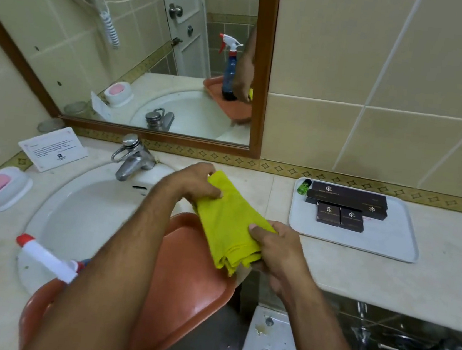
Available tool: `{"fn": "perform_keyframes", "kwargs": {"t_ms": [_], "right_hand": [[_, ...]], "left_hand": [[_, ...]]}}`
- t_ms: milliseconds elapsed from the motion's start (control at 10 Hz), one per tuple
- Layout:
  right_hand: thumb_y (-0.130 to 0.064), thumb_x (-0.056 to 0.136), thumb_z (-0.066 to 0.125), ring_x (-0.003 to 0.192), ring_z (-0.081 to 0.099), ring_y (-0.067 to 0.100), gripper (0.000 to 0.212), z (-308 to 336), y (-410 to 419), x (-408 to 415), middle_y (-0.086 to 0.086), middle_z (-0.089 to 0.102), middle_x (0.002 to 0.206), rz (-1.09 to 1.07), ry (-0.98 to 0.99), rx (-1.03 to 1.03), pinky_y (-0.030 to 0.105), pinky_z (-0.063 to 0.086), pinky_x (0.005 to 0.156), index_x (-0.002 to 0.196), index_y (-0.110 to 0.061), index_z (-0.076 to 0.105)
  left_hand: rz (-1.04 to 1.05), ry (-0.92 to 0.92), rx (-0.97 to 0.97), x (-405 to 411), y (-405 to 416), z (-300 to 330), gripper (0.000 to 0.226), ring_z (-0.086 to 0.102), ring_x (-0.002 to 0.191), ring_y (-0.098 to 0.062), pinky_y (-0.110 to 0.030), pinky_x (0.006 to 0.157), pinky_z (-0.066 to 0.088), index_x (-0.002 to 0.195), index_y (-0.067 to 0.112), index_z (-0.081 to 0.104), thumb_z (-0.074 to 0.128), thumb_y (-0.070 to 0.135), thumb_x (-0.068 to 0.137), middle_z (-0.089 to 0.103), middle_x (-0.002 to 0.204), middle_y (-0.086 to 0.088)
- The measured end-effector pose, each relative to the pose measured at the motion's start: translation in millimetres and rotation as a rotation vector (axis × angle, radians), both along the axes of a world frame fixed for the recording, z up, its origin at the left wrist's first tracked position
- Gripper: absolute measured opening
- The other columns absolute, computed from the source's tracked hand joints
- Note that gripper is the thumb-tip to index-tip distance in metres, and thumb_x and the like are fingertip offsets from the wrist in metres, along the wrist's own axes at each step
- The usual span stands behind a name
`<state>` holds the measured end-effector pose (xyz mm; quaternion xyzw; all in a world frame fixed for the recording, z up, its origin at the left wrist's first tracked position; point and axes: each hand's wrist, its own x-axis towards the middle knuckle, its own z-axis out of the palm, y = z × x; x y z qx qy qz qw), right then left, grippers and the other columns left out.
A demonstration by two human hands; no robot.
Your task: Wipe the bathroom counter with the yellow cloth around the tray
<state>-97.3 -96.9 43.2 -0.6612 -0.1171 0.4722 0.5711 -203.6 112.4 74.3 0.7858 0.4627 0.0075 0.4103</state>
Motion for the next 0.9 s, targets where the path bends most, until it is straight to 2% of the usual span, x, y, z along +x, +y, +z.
{"fn": "perform_keyframes", "kwargs": {"t_ms": [100,200,300,400,500,600,700,800,900], "right_hand": [[-0.016,0.082,0.072,0.066,0.069,0.032,0.013,-9,-3,-32,0.02,0.071,0.081,0.133,-0.131,-0.178,0.04,0.057,0.057,0.079,-0.006,0.067],[-0.032,0.078,0.067,0.095,0.069,0.035,0.029,-25,-7,-63,0.015,0.073,0.1,0.345,-0.574,-0.411,0.034,0.053,0.073,0.094,-0.008,0.069],[-0.03,0.083,0.059,0.105,0.067,0.032,0.027,-41,-8,-76,0.008,0.071,0.111,0.437,-0.912,-0.49,0.035,0.053,0.081,0.106,-0.017,0.064],[-0.02,0.09,0.055,0.1,0.068,0.031,0.022,-58,-5,-80,0.009,0.068,0.111,0.561,-1.184,-0.433,0.038,0.054,0.076,0.111,-0.016,0.056],[-0.022,0.093,0.057,0.09,0.068,0.031,0.025,-61,-9,-77,0.01,0.058,0.115,0.578,-1.38,-0.317,0.035,0.048,0.063,0.115,-0.015,0.049],[-0.043,0.089,0.061,0.091,0.064,0.032,0.036,-49,-20,-46,0.01,0.061,0.108,0.586,-1.456,-0.268,0.039,0.049,0.07,0.112,-0.015,0.053],[-0.048,0.093,0.053,0.1,0.06,0.034,0.041,-22,-42,20,0.013,0.067,0.106,0.475,-1.644,-0.319,0.047,0.045,0.093,0.109,-0.011,0.062],[-0.038,0.1,0.035,0.129,0.044,0.036,0.05,39,-62,105,0.019,0.055,0.136,0.308,-1.803,-0.344,0.052,0.025,0.115,0.133,-0.004,0.05],[-0.031,0.102,0.032,0.139,0.036,0.038,0.052,117,-76,161,0.023,0.045,0.147,0.105,-1.933,-0.328,0.052,0.022,0.118,0.141,0.001,0.042]], "left_hand": [[-0.056,0.465,0.091,-22,5,5,0.057,0.063,0.082,-0.025,-0.037,0.062,0.061,0.114,0.013,0.053,0.082,0.034,0.069,0.059,0.111,-0.01],[-0.167,0.7,0.189,-39,-11,-23,0.066,0.061,0.092,-0.03,-0.03,0.066,0.052,0.121,0.009,0.052,0.081,0.037,0.069,0.057,0.126,-0.014],[-0.116,0.698,0.323,-49,-31,-67,0.06,0.059,0.115,-0.03,-0.037,0.083,0.049,0.119,0.013,0.055,0.079,0.039,0.07,0.059,0.129,-0.01],[0.032,0.705,0.513,-47,-39,-75,0.062,0.064,0.108,-0.031,-0.038,0.081,0.052,0.112,0.016,0.061,0.085,0.04,0.059,0.067,0.116,-0.01],[0.086,0.719,0.745,-41,-60,-67,0.051,0.058,0.105,-0.033,-0.04,0.082,0.05,0.112,0.013,0.058,0.077,0.029,0.068,0.061,0.113,-0.012],[-0.041,0.685,0.981,-22,-83,-60,0.042,0.053,0.107,-0.035,-0.046,0.09,0.044,0.121,0.006,0.051,0.055,0.016,0.08,0.056,0.118,-0.017],[-0.096,0.527,1.085,15,-101,-26,0.074,0.04,0.13,-0.042,-0.052,0.108,0.036,0.143,-0.005,0.027,0.058,0.023,0.082,0.041,0.143,-0.027],[-0.072,0.251,1.168,73,-108,51,0.076,0.024,0.144,-0.042,-0.053,0.119,0.021,0.148,-0.004,0.018,0.049,0.034,0.09,0.026,0.155,-0.028],[-0.102,0.135,1.308,112,-119,136,0.077,0.017,0.147,-0.041,-0.051,0.12,0.011,0.149,-0.003,0.015,0.038,0.045,0.093,0.02,0.158,-0.028]]}}
